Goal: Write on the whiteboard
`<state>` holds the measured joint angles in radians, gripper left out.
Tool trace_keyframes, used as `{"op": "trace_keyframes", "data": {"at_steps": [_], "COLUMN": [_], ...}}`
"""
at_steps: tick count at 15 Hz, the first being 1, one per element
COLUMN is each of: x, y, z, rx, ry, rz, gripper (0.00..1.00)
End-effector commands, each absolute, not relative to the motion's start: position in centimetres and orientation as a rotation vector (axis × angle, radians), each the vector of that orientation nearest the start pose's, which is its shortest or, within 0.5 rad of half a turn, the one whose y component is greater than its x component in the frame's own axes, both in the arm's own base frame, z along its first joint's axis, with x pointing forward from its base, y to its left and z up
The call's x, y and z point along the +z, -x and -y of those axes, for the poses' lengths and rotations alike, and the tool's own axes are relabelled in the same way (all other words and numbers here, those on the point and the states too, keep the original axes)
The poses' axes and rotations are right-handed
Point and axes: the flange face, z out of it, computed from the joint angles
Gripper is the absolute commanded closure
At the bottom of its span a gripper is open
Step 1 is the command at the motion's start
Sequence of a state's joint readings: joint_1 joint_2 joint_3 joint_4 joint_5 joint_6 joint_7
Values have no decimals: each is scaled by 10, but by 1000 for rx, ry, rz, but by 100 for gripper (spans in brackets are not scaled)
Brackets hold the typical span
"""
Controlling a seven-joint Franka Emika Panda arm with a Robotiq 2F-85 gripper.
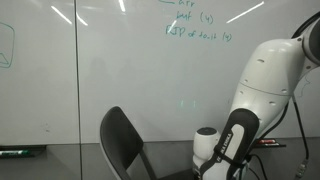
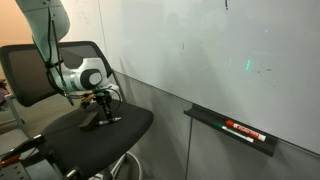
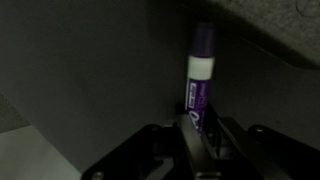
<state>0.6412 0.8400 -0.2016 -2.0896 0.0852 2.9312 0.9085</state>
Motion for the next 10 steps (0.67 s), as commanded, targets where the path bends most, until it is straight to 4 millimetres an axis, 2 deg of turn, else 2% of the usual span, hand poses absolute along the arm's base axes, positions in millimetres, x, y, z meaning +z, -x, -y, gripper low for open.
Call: {"op": "trace_keyframes", "data": {"at_steps": [1,6,10], "x": [28,38,68], "y": [-499,-496,-496], "z": [-214,-208,-195], "rx": [-147,-66,30], "ry": [3159,3174,3217], "rz": [-823,-823,-800], "gripper": [90,87,87]}}
